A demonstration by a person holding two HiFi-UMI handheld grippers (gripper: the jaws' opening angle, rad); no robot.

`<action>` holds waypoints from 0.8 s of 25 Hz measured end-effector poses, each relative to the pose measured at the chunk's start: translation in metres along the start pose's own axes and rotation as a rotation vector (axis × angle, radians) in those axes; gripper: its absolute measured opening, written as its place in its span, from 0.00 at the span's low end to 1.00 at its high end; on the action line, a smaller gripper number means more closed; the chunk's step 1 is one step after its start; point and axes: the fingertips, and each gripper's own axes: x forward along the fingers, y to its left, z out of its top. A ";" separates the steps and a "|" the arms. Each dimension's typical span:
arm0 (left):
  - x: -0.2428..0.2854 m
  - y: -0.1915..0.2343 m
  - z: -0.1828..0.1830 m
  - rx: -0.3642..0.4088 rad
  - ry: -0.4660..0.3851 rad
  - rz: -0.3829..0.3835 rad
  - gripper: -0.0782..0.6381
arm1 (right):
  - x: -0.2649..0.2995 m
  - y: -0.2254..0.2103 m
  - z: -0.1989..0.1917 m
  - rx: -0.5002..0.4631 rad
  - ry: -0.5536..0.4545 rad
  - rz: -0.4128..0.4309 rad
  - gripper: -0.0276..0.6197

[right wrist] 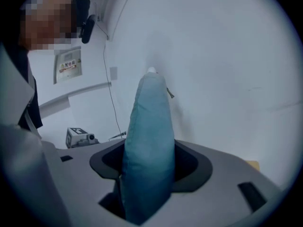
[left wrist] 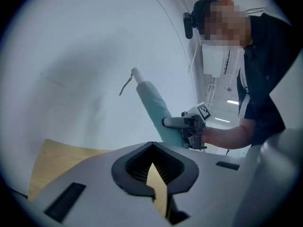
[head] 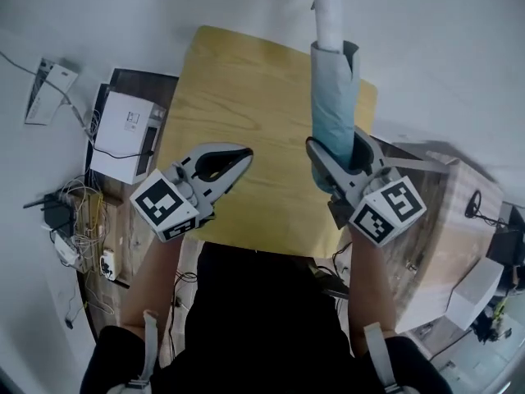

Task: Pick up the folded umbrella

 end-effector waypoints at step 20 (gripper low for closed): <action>0.011 -0.186 0.067 0.174 -0.104 0.003 0.12 | -0.253 0.057 0.078 0.106 -0.556 0.340 0.48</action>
